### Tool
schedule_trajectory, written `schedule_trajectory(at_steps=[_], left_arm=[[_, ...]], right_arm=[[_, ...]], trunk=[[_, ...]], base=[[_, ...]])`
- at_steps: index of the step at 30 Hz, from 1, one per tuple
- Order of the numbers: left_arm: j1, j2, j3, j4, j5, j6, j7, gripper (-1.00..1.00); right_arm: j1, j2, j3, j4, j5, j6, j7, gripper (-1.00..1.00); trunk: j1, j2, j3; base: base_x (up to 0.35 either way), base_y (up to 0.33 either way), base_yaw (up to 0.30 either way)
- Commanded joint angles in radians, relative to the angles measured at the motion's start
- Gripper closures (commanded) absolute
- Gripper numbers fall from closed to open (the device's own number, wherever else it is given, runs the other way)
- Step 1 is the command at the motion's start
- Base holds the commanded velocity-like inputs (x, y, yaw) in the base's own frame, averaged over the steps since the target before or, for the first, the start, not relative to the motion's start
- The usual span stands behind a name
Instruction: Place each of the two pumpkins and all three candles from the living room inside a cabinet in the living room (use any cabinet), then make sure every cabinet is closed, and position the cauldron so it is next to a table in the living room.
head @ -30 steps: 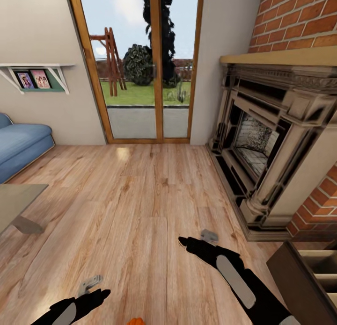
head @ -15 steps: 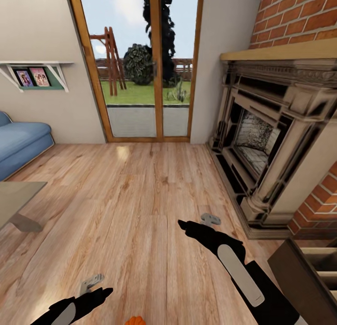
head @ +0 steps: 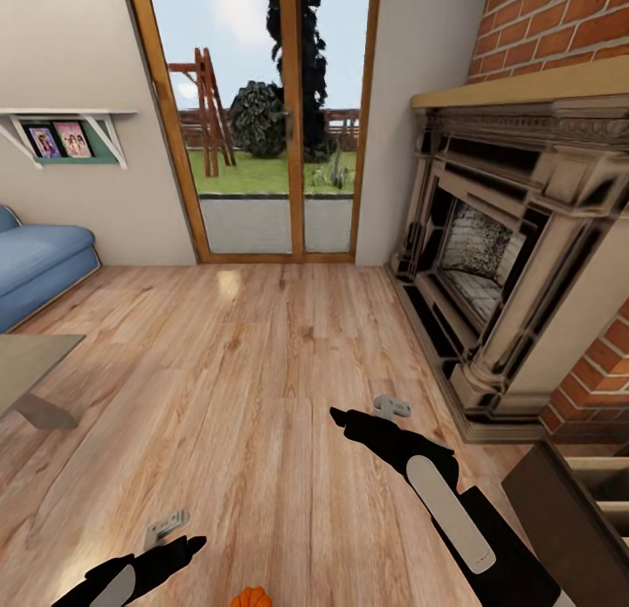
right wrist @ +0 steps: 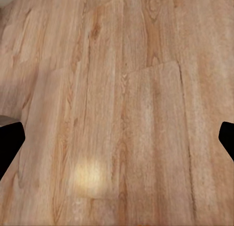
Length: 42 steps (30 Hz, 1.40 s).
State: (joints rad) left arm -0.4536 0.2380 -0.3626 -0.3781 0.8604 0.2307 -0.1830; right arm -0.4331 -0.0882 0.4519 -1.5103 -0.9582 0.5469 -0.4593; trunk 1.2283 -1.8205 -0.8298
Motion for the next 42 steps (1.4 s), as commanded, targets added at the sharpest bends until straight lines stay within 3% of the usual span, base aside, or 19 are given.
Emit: schedule_trajectory(at_steps=[1,7,12,16,42], left_arm=[[-0.001,0.002,-0.003,-0.001,0.007,0.004,-0.001,-1.0],[0.0,0.003,-0.002,-0.001,0.008,0.006,-0.009,-1.0],[0.0,0.005,0.0,0.028,0.006,0.008,-0.097,-1.0],[0.0,0.004,0.001,0.053,0.004,0.009,-0.125,-1.0],[0.0,0.016,0.002,0.062,0.002,0.006,-0.137,-1.0]], right_arm=[[-0.001,-0.001,0.002,-0.002,-0.01,0.001,-0.01,-1.0],[-0.001,-0.003,0.001,-0.004,-0.01,0.002,-0.011,-1.0],[-0.001,-0.004,0.0,-0.012,-0.011,0.002,-0.011,-1.0],[-0.001,-0.002,0.0,-0.013,-0.012,0.0,-0.012,-1.0],[-0.001,-0.002,-0.001,-0.008,-0.011,-0.005,-0.012,-1.0]], trunk=[[0.004,-0.008,-0.004],[0.027,-0.05,-0.023],[0.046,-0.085,-0.039],[0.061,-0.113,-0.051],[0.161,-0.295,-0.133]], base=[[0.0,0.0,0.0],[0.0,0.0,0.0],[0.0,0.0,0.0],[0.0,0.0,0.0],[0.0,0.0,0.0]])
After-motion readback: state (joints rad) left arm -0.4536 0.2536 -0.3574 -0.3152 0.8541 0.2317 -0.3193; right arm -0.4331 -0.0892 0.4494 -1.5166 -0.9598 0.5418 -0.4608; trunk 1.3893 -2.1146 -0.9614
